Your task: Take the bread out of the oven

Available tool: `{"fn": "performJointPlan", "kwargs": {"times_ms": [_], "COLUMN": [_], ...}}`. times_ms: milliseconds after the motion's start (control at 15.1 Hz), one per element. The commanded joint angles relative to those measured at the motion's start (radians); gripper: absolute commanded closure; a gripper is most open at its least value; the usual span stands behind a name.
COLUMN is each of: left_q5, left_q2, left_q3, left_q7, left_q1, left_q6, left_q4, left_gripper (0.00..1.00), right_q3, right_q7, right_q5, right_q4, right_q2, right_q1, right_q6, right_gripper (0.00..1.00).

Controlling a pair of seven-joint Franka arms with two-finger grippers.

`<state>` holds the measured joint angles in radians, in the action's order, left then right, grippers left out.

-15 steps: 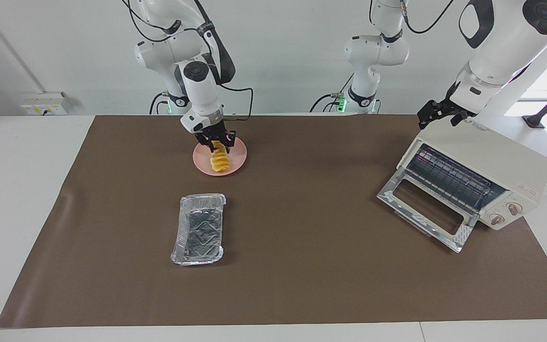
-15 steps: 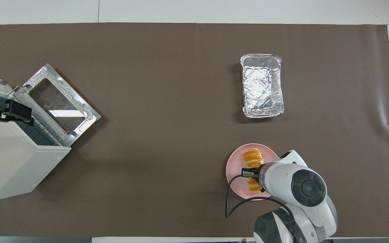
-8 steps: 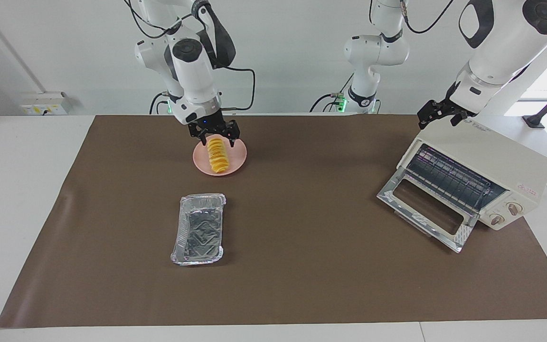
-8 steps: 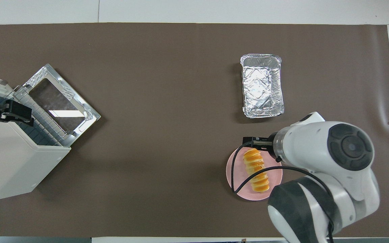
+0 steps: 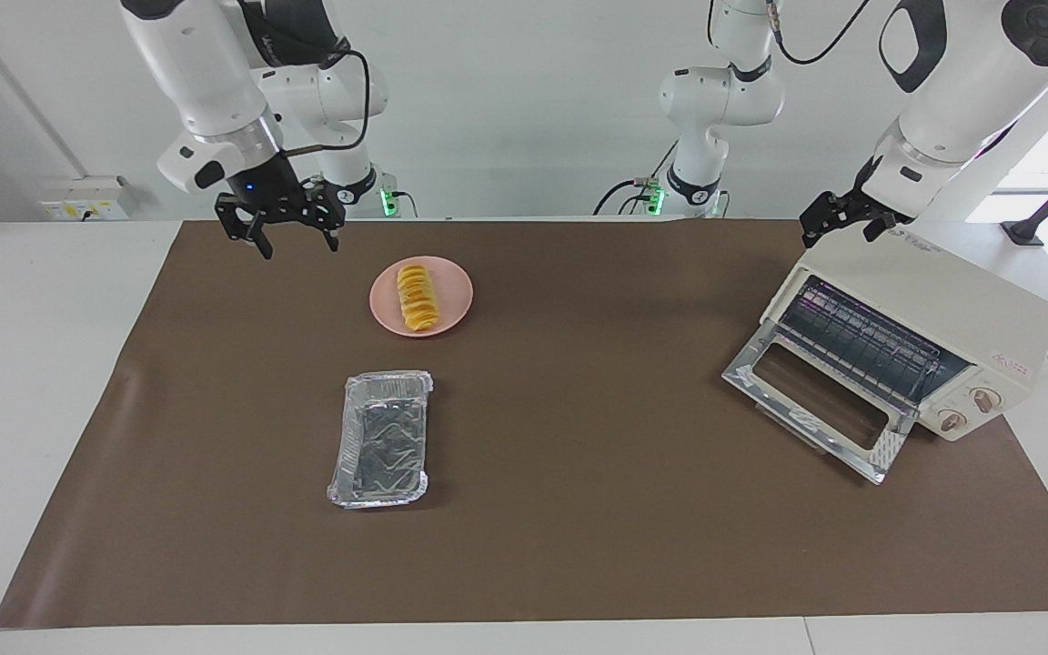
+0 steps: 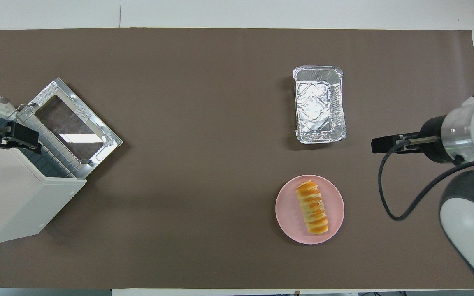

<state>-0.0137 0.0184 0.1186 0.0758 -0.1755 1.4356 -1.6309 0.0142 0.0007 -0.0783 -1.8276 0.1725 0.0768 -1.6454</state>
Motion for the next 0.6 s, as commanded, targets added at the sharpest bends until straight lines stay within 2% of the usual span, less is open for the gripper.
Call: {"fn": "performJointPlan", "kwargs": {"times_ms": [0,132,529], "left_q5": [0.003,0.003,0.003], "left_q2": [0.012,0.012,0.012], "left_q3": [-0.002,-0.002,-0.002], "left_q7": [-0.001,0.001,0.001], "left_q1": [0.007,0.007,0.007], "left_q6": [0.002,0.002,0.002], "left_q4": [-0.003,-0.003,-0.003], "left_gripper": [0.00,0.00,0.00], "right_q3": [-0.011,-0.010,-0.014], "right_q7": [-0.048,-0.073,-0.077], "right_q5": [0.053,0.086,0.092], "right_q4": [0.228,0.316,0.246], "right_q2": [-0.111,-0.145,-0.142], "right_q1": [-0.061,-0.080,-0.106], "right_q6": [0.192,0.249,0.187], "right_gripper": [0.00,0.00,0.00]}}
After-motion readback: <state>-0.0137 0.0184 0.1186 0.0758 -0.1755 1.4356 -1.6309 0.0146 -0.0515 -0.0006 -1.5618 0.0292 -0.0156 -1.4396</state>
